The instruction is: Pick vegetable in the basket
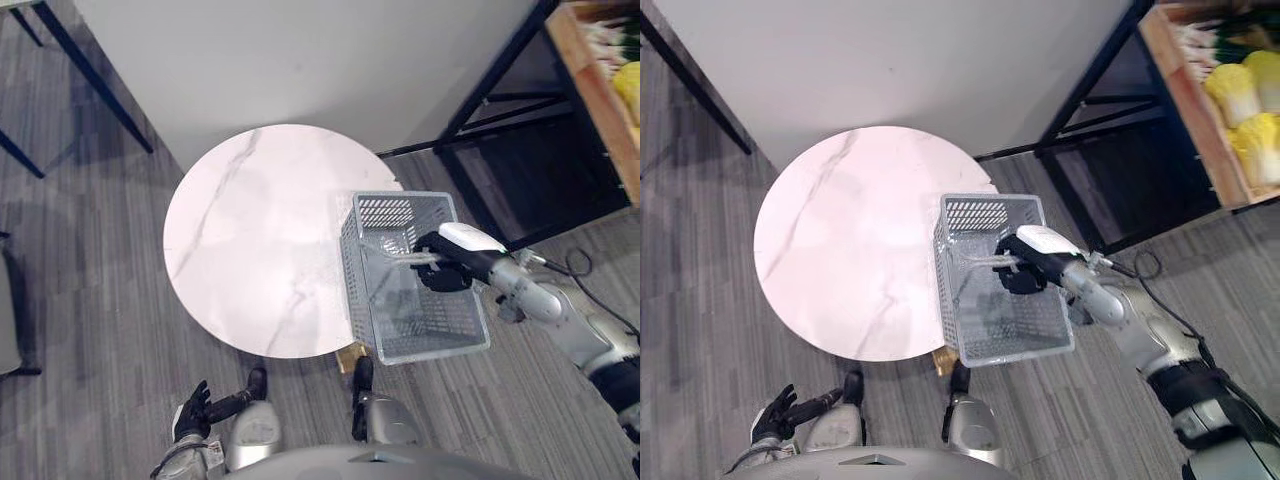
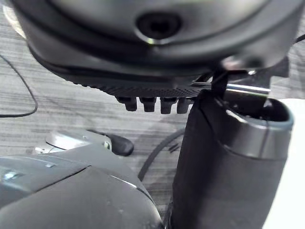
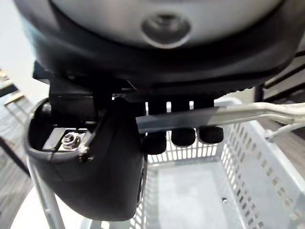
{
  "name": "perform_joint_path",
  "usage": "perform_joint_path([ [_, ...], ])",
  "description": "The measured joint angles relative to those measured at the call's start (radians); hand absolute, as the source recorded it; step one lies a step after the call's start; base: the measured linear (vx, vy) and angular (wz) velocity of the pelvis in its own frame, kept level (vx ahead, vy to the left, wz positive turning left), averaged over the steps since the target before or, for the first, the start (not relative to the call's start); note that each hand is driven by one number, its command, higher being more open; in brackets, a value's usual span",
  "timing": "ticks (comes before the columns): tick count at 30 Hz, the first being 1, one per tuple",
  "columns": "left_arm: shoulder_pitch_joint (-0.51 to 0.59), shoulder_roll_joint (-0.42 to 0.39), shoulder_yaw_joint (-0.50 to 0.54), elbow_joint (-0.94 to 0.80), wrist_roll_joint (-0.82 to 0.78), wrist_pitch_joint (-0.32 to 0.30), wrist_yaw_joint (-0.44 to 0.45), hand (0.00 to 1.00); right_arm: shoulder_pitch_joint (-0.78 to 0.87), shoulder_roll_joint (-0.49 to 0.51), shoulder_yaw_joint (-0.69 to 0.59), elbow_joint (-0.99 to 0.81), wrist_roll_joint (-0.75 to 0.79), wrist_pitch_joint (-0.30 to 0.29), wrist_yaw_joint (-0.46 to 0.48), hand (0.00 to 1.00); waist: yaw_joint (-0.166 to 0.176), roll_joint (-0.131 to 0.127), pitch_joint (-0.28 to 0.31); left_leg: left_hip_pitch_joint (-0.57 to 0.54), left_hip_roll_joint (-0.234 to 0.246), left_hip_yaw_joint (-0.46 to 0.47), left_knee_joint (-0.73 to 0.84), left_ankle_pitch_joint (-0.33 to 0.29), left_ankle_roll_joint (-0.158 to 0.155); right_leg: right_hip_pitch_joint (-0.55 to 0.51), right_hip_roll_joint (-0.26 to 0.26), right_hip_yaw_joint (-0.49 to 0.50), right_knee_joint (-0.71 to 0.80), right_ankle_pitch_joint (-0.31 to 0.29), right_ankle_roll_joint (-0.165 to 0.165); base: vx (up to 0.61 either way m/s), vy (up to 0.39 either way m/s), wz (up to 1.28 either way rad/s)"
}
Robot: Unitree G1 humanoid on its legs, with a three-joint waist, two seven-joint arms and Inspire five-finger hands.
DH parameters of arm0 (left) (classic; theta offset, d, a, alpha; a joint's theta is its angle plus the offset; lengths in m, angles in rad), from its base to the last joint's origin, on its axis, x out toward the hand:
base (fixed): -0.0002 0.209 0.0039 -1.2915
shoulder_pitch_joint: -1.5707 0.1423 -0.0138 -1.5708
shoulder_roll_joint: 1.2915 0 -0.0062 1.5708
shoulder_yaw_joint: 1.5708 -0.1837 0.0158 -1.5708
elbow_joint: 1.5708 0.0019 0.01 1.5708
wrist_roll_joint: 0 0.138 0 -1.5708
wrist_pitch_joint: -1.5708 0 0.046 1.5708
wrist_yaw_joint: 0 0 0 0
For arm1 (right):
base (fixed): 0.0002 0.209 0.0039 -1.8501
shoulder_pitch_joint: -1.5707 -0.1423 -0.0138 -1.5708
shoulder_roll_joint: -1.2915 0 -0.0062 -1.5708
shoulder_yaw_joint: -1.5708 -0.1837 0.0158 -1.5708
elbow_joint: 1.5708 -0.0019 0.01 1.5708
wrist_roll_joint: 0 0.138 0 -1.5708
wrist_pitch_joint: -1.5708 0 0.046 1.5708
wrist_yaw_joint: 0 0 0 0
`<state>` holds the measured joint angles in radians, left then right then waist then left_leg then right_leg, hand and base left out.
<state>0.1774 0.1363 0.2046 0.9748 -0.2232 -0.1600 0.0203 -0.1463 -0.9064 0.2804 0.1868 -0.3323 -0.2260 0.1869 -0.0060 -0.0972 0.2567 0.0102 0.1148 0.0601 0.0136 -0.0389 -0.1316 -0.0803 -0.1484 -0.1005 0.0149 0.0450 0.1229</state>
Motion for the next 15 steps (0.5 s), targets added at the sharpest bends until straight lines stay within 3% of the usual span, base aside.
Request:
perform_joint_path([
  [5, 0.028, 0.000, 0.009, 0.029, 0.000, 0.009, 0.000, 1.00, 0.140, 0.000, -0.129, -0.040, 0.028, -0.002, -0.001, 0.00, -0.027, -0.003, -0.085, 0.024, 0.005, 0.044, -0.001, -0.009, -0.003, -0.003, 0.010, 0.047, 0.000, 0.002, 0.004, -0.03, -0.001, -0.25],
  [15, 0.056, 0.000, 0.010, 0.039, 0.000, 0.010, -0.003, 1.00, 0.294, 0.049, -0.255, -0.036, 0.042, 0.002, -0.002, 0.00, -0.057, -0.011, -0.152, 0.070, 0.004, 0.096, -0.001, -0.028, -0.001, 0.014, 0.015, 0.091, 0.000, 0.005, 0.008, 0.00, 0.014, -0.16],
])
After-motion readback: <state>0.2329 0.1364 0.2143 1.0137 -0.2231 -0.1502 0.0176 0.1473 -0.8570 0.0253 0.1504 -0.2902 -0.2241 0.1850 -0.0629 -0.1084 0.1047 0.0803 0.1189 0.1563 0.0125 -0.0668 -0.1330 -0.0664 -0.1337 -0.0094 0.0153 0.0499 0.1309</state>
